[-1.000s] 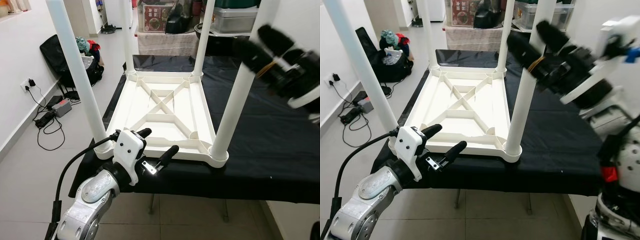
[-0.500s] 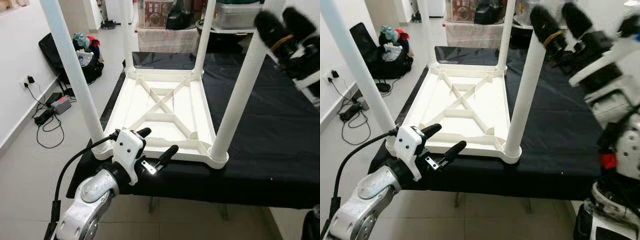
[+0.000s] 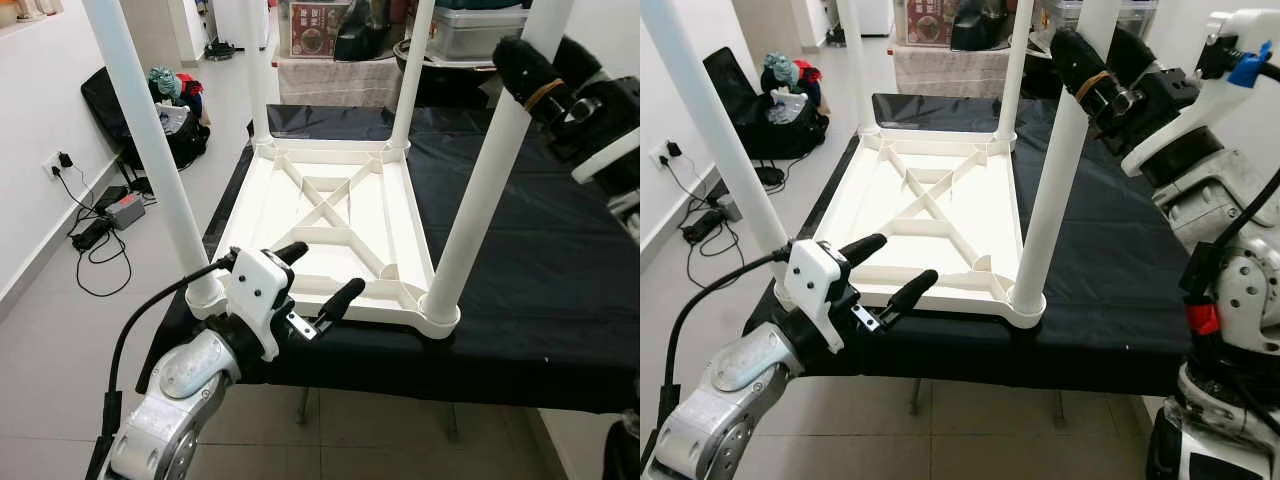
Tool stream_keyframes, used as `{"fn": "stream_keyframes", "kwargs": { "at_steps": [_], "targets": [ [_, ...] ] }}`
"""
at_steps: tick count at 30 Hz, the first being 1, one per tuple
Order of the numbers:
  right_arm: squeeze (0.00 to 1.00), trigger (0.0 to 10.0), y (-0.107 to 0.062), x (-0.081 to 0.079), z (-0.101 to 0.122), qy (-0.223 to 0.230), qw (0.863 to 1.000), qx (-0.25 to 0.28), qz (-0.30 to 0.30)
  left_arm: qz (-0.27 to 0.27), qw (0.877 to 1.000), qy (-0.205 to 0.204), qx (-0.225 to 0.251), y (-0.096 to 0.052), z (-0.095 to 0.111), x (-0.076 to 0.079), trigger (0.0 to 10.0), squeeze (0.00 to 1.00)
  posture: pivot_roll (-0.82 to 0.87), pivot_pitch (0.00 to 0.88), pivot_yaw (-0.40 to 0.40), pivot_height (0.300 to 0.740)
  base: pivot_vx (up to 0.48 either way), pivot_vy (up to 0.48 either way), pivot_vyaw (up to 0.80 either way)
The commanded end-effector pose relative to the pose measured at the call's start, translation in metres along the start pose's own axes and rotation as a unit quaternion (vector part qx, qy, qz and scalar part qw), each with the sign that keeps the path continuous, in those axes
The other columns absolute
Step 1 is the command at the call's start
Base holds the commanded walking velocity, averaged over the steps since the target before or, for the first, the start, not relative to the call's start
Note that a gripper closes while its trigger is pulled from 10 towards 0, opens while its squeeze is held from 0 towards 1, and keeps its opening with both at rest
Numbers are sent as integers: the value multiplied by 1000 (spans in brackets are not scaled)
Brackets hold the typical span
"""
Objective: Building children table
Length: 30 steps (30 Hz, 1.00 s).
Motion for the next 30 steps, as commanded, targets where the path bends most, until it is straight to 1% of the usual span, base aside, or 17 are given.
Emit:
{"fn": "stream_keyframes", "kwargs": {
  "at_steps": [1, 5, 10, 11, 12, 13, 14, 15, 17, 18, 19, 20, 21, 22, 23, 25, 30],
  "targets": [
    [0, 0, 1, -5, -5, -1, 1000, -11, 8, 1, 1000, -3, 3, 1, 3, 1, 10000, 0, -141, 53, -39, 740, 0, 0, 0],
    [0, 0, 2, 4, -10, -1, 999, -23, -28, -1, 1000, -1, 6, 2, 5, 1, 10000, 0, -138, 53, -40, 740, 0, 0, 0],
    [0, 0, -7, 43, -31, 10, 983, -65, -172, 0, 1000, 0, 6, 2, 6, 1, 10000, 0, -135, 56, -42, 740, 0, 0, 0],
    [0, 0, -16, 59, -42, 25, 969, -84, -230, -1, 1000, -1, 6, 2, 6, 2, 10000, 0, -133, 57, -43, 740, 0, 0, 0],
    [0, 0, -43, 86, -66, 78, 933, -102, -335, -2, 1000, -1, 4, 1, 7, 2, 10000, 0, -130, 59, -45, 740, 0, 0, 0],
    [0, 0, -43, 86, -66, 78, 933, -102, -335, -2, 1000, -1, 4, 1, 7, 2, 10000, 0, -130, 59, -45, 740, 0, 0, 0],
    [0, 0, -64, 101, -80, 103, 906, -115, -395, -2, 1000, -1, 3, 1, 6, 3, 10000, 0, -123, 60, -45, 740, 0, 0, 0],
    [0, 0, -64, 101, -80, 103, 906, -115, -395, -2, 1000, -1, 3, 1, 6, 3, 10000, 0, -123, 60, -45, 740, 0, 0, 0],
    [0, 0, -78, 110, -89, 115, 887, -123, -429, -2, 1000, -1, 1, 0, 6, 3, 10000, 0, -121, 59, -45, 740, 0, 0, 0],
    [0, 0, -99, 122, -101, 122, 861, -143, -473, -2, 1000, -1, 0, -1, 6, 3, 10000, 0, -116, 62, -46, 740, 0, 0, 0],
    [0, 0, -99, 122, -101, 122, 861, -143, -473, -2, 1000, -1, 0, -1, 6, 3, 10000, 0, -116, 62, -46, 740, 0, 0, 0],
    [0, 0, -132, 134, -121, 129, 820, -176, -528, -1, 1000, 0, -2, -2, 6, 3, 10000, 0, -110, 64, -46, 740, 0, 0, 0],
    [0, 0, -132, 134, -121, 129, 820, -176, -528, -1, 1000, 0, -2, -2, 6, 3, 10000, 0, -110, 64, -46, 740, 0, 0, 0],
    [0, 0, -161, 139, -138, 134, 785, -210, -568, 0, 1000, 1, -3, -3, 7, 3, 10000, 0, -104, 69, -43, 740, 0, 0, 0],
    [0, 0, -161, 139, -138, 134, 785, -210, -568, 0, 1000, 1, -3, -3, 7, 3, 10000, 0, -104, 69, -43, 740, 0, 0, 0],
    [0, 0, -192, 129, -171, 141, 743, -285, -589, 1, 1000, 2, -5, -5, 8, 3, 10000, 0, -95, 75, -42, 740, 0, 0, 0],
    [0, 0, -198, 105, -207, 153, 719, -365, -571, 1, 1000, 3, -6, -7, 10, 4, 10000, 0, -78, 84, -40, 740, 0, 0, 0]
  ]
}}
Point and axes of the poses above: a point about 5 cm out from each wrist's last joint towards the gripper, its own y axis pointing out of the wrist towards the gripper, its own z axis along the axis of the wrist's last joint, x = y × z, the point moved 2 cm from there along y, pointing out of the wrist towards the gripper, and after that the axes turned 8 degrees about -y, right-handed, at the moved point
